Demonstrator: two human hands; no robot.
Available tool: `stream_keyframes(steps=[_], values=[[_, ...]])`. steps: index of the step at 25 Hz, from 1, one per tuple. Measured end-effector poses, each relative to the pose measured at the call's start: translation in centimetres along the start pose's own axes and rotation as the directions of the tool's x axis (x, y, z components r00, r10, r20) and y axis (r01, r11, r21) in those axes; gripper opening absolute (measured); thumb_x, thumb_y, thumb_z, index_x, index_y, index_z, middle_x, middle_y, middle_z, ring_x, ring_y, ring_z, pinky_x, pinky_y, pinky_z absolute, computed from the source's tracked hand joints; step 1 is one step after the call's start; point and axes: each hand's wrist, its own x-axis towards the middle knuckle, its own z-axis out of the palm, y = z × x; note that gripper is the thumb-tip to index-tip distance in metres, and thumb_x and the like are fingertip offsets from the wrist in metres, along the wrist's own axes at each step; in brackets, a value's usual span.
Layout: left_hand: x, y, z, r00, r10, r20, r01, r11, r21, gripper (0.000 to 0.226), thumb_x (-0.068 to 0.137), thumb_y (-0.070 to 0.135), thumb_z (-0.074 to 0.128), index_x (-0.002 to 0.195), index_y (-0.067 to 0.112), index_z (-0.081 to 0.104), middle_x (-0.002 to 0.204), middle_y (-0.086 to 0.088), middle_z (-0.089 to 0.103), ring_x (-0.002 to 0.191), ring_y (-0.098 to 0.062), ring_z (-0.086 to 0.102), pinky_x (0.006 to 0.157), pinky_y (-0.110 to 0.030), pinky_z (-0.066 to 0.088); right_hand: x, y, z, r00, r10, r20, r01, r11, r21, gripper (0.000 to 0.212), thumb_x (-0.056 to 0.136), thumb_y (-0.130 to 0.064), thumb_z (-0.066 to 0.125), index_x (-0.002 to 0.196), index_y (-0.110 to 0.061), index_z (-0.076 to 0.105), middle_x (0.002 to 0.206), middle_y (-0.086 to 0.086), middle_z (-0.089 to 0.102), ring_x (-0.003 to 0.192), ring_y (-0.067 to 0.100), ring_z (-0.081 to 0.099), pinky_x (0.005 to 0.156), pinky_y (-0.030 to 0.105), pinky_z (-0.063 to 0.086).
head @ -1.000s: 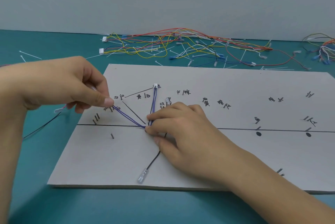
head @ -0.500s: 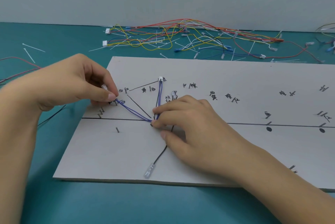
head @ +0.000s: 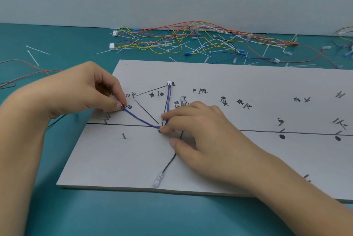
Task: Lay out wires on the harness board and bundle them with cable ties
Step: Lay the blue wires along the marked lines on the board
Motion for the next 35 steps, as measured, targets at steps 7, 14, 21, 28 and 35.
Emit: stream_keyframes(steps=[7,14,21,28,35], values=[[-0.1,-0.6,-0.7,1.0,0.011,-0.017,-0.011,0.999,-0.033,0.063,0.042,0.069,0.091,0.087,0.026,0.084,0.077,-0.005,0.079,0.071,-0.015,0.075,0.07,-0.019,0.059,0.2,0.1,-0.1,1.0,0.012,-0.007,-0.012,1.0,-0.003,0.026,0.093,-0.034,0.049,0.115,-0.03,0.064,0.121,-0.016,0.065,0.119,0.012,0.05,0.102,0.04,0.038],[-0.1,-0.9,-0.7,0.998,0.062,-0.005,-0.062,0.998,-0.005,0.069,0.048,0.081,0.082,0.095,0.031,0.083,0.092,-0.002,0.08,0.087,-0.023,0.075,0.09,-0.038,0.057,0.2,-0.1,-0.2,1.0,-0.007,0.017,0.008,0.999,-0.041,0.028,0.096,-0.032,0.054,0.118,-0.027,0.071,0.135,-0.02,0.058,0.122,0.012,0.047,0.101,0.041,0.038],[-0.2,-0.4,-0.1,0.998,0.067,-0.021,-0.065,0.996,0.066,0.047,0.063,0.058,0.074,0.106,0.04,0.078,0.091,0.006,0.076,0.079,-0.018,0.07,0.07,-0.024,0.057,0.1,0.2,-0.3,0.999,-0.01,0.031,0.012,0.998,-0.057,0.028,0.098,-0.034,0.051,0.117,-0.028,0.07,0.135,-0.015,0.052,0.12,0.012,0.043,0.102,0.039,0.036],[-0.2,1.6,1.3,0.958,0.145,-0.249,-0.113,0.984,0.139,0.04,0.065,0.062,0.063,0.101,0.05,0.075,0.108,0.007,0.067,0.093,-0.037,0.064,0.085,-0.051,0.056,0.0,0.1,-0.3,1.0,0.001,0.0,-0.001,1.0,0.015,0.039,0.096,-0.031,0.053,0.133,-0.031,0.063,0.138,-0.02,0.058,0.129,0.009,0.043,0.106,0.035,0.033],[-0.2,4.6,4.4,0.898,0.281,-0.338,-0.26,0.96,0.106,0.017,0.079,0.034,0.065,0.092,0.04,0.075,0.099,0.01,0.068,0.095,-0.018,0.061,0.075,-0.04,0.052,-0.2,-0.1,-0.1,0.978,0.027,-0.206,0.0,0.991,0.131,0.032,0.09,-0.022,0.056,0.118,-0.022,0.07,0.116,-0.012,0.068,0.114,0.014,0.057,0.096,0.036,0.047]])
